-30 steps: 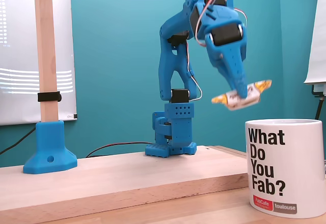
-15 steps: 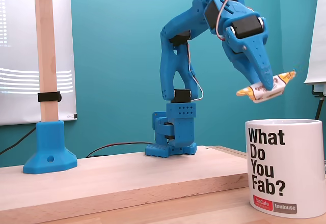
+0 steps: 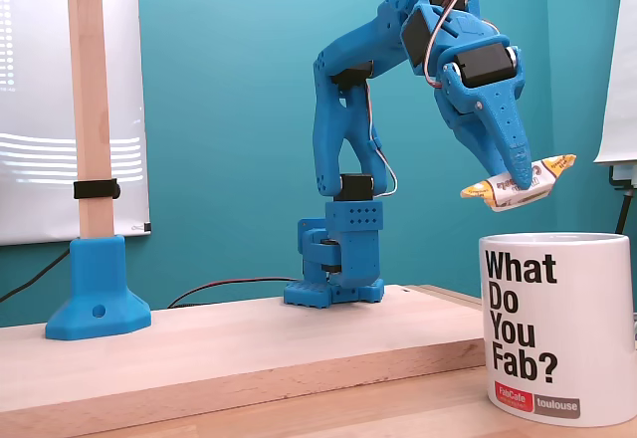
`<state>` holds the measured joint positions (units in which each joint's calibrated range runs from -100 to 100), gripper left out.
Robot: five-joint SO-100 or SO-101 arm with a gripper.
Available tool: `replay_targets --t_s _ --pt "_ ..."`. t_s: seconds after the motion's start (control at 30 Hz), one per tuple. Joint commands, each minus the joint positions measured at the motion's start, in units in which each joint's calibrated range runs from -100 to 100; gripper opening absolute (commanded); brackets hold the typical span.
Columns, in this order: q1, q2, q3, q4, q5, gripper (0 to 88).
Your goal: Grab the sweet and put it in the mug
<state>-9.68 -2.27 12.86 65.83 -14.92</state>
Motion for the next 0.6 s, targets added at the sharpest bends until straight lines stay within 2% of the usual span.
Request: replay_targets --t_s 0.0,0.3,0.57 --pt "-0.4 -2.4 -0.6 -0.4 0.1 4.0" --pt "-0.4 -2.3 3.1 -0.4 0.1 5.1" --pt "-0.4 -2.6 7.3 -0.7 0.1 21.4"
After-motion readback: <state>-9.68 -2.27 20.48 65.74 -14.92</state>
